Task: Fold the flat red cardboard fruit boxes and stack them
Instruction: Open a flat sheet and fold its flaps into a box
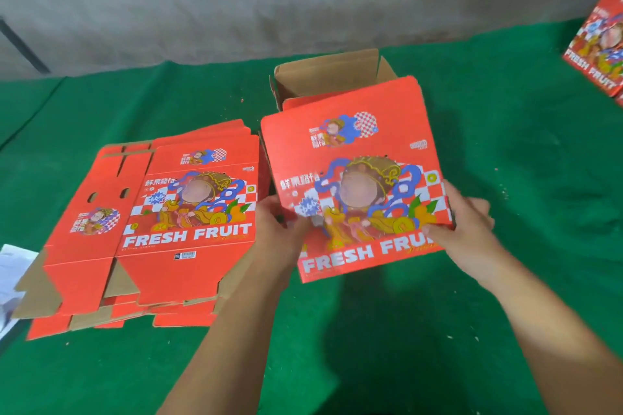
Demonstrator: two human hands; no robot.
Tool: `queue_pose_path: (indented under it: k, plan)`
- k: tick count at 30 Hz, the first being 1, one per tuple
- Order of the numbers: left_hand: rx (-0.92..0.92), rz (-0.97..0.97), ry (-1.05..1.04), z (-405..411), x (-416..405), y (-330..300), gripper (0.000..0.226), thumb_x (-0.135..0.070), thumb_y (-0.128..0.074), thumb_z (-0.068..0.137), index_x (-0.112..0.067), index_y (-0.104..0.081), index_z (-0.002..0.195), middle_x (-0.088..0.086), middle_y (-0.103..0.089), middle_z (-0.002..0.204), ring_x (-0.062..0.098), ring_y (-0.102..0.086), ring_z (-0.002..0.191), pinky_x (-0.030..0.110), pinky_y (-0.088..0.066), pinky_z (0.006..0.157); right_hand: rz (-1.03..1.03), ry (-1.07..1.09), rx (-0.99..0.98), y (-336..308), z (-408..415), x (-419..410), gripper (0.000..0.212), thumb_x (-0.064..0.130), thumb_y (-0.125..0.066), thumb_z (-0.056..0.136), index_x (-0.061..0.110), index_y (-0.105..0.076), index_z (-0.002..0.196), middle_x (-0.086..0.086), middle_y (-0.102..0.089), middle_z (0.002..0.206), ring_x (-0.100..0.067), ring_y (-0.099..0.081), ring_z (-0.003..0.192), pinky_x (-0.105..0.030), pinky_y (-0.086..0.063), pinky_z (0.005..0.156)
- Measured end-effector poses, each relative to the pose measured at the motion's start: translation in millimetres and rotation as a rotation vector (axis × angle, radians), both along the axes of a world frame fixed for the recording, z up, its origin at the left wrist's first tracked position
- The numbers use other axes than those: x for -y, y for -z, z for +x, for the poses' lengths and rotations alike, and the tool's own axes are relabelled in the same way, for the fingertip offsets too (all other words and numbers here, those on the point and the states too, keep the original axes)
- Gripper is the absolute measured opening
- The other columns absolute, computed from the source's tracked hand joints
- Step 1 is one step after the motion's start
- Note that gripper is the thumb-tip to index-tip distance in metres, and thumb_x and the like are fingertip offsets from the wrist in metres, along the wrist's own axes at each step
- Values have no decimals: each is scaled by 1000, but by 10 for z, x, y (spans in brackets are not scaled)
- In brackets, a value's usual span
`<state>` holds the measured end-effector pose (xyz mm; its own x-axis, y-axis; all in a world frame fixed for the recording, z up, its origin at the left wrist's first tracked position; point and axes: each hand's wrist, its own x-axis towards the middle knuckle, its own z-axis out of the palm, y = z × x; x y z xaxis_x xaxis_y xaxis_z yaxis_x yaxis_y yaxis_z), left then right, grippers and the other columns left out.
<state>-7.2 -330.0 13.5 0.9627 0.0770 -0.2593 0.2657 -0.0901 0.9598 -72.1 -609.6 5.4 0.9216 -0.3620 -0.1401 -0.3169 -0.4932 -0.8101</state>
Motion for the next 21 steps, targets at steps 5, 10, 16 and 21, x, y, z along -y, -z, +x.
queue_pose_path:
  k: [5, 10, 16, 21]
  plan:
    - [16, 207, 71, 322, -70, 109, 30, -4, -80, 86, -25, -63, 98, 1, -71, 97, 22, -70, 87, 9, -48, 52, 209, 108, -34, 190, 282, -138, 33, 12, -64, 94, 38, -62, 115, -6, -75, 96, -26, -74, 86, -42, -62, 76]
    - [20, 321, 188, 782, -53, 158, 37, -14, -81, 88, -25, -54, 110, -6, -70, 96, 14, -69, 85, 21, -54, 60, 370, 192, -71, 370, 780, -151, 42, 18, -72, 92, 31, -48, 124, -3, -72, 111, -17, -72, 98, -33, -54, 79]
    - [60, 351, 174, 1532, 205, 269, 58, -22, -71, 95, -26, -39, 143, 1, -73, 105, 12, -63, 75, 22, -45, 59, 710, 86, -164, 296, 1717, -238, 101, 10, -64, 100, 34, 14, 161, -1, -57, 141, -28, -59, 124, -49, -43, 112]
    - [-67, 164, 381, 1884, 585, 456, 81, -27, -57, 106, -26, -1, 165, -19, -56, 132, -8, -62, 96, 12, -49, 70, 627, -100, -249, 195, 2232, -473, 96, 10, -64, 99, 36, 2, 164, 4, -48, 155, -18, -54, 133, -41, -45, 108]
